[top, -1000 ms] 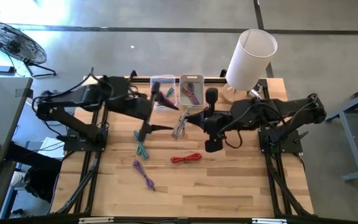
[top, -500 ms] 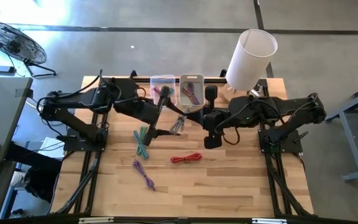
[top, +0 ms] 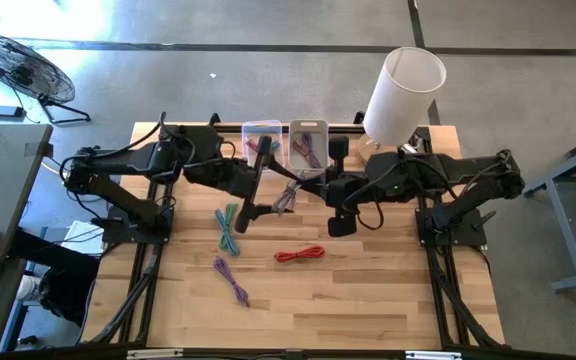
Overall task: Pick & Place USB Port
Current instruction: Put the black patterned charger cable into the transparent bin
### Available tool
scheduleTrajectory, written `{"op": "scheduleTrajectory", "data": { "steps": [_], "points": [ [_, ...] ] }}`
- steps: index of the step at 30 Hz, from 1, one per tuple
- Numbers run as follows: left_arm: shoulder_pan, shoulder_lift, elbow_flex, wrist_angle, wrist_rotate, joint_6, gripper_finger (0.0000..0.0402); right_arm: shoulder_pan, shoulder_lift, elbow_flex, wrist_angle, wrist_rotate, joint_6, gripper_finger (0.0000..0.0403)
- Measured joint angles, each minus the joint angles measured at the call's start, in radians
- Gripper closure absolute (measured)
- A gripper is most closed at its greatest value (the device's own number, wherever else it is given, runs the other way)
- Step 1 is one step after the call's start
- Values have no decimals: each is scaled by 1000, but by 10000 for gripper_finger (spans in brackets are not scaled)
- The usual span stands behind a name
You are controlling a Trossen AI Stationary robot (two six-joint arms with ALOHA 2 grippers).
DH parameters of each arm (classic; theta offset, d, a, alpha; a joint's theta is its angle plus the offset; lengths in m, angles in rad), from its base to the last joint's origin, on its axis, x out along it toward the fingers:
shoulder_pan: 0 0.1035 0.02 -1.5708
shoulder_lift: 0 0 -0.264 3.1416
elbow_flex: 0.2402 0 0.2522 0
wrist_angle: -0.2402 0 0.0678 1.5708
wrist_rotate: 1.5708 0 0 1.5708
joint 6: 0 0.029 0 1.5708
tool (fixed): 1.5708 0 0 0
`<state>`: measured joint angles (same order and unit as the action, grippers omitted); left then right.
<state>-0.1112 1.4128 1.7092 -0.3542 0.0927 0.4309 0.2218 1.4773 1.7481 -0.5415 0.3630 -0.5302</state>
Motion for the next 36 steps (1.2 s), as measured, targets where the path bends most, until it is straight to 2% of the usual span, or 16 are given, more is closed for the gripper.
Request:
{"op": "scheduleTrajectory", "data": {
  "steps": [4, 7, 9, 11, 14, 18, 23, 31, 36],
  "points": [
    [0, 0, 0, 1, -45, 22, 188, 0, 0, 0, 0, 0, -2, 403],
    [0, 0, 0, 0, -70, 37, 269, 0, 0, 0, -1, 2, -7, 403],
    [0, 0, 0, 0, -80, 46, 343, 0, 0, 0, -3, 0, -9, 403],
    [0, -1, 0, 0, -94, 55, 379, 0, 0, -1, -7, 4, -9, 403],
    [-2, -1, 0, -5, -153, 70, 385, -1, 1, -1, -13, 10, -9, 403],
    [-1, -1, 0, -8, -160, 63, 388, -4, 1, -1, -20, 13, 25, 400],
    [0, -9, 0, -40, -197, 65, 388, -6, 0, -1, -22, 48, 88, 369],
    [3, -144, 0, -258, -342, 123, 388, -5, -27, -1, -26, 57, 159, 287],
    [93, -262, 0, -462, -358, 117, 388, -3, -40, -1, -52, 114, 175, 265]
  ]
}}
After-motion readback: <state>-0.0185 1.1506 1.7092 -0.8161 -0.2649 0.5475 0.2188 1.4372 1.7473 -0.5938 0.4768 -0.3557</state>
